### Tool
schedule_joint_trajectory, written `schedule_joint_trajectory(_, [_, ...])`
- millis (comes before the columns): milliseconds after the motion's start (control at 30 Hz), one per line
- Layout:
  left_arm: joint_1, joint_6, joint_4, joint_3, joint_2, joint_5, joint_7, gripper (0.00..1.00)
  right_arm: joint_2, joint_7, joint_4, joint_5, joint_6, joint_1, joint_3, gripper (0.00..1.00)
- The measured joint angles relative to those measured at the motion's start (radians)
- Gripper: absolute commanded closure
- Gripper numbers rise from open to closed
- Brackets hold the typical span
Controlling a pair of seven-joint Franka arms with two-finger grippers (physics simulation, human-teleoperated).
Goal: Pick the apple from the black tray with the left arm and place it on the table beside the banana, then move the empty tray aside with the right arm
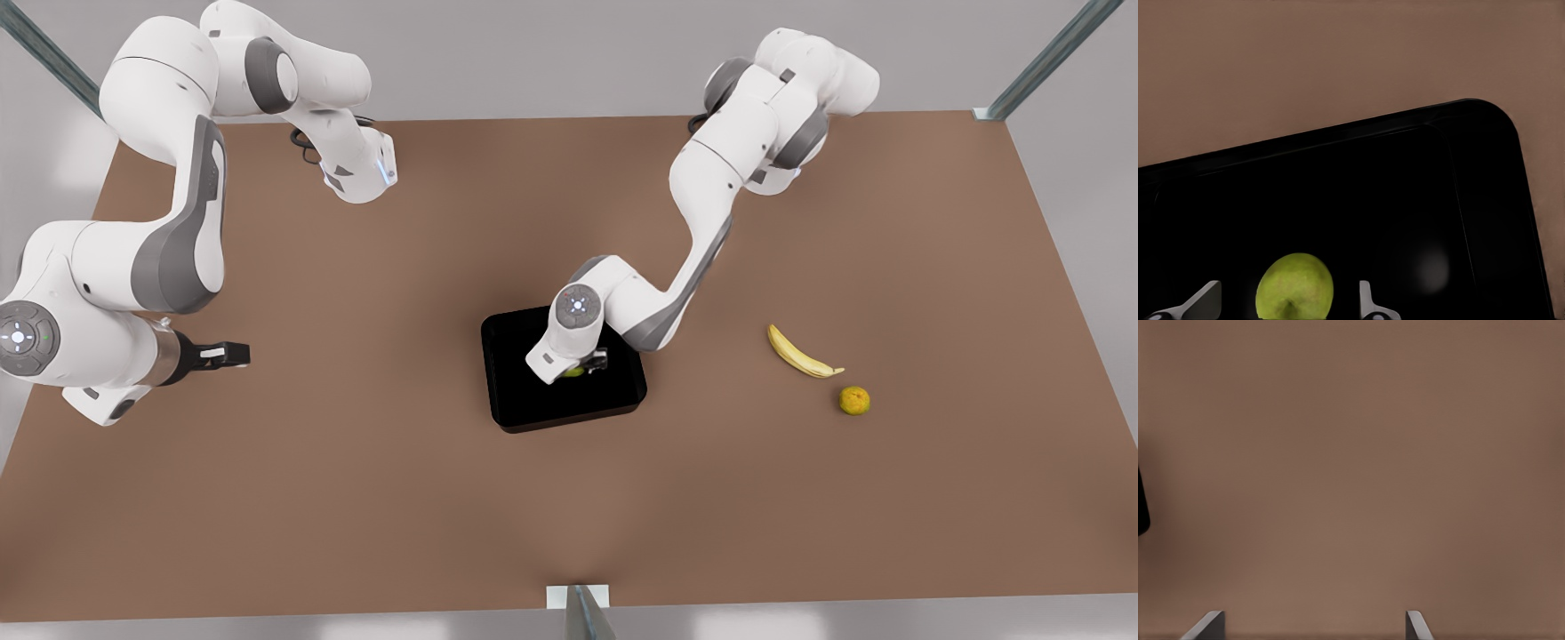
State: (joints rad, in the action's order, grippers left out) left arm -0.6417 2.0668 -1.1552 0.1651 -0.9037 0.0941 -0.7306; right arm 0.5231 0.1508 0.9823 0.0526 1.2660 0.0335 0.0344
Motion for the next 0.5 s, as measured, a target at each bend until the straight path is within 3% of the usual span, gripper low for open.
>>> schedule_joint_trajectory(500, [-0.041,0.061,-0.166,-0.002,0.031,0.172,-0.171,0.0,0.002,0.002,0.0,0.003,0.004,0.006,-0.007,0.0])
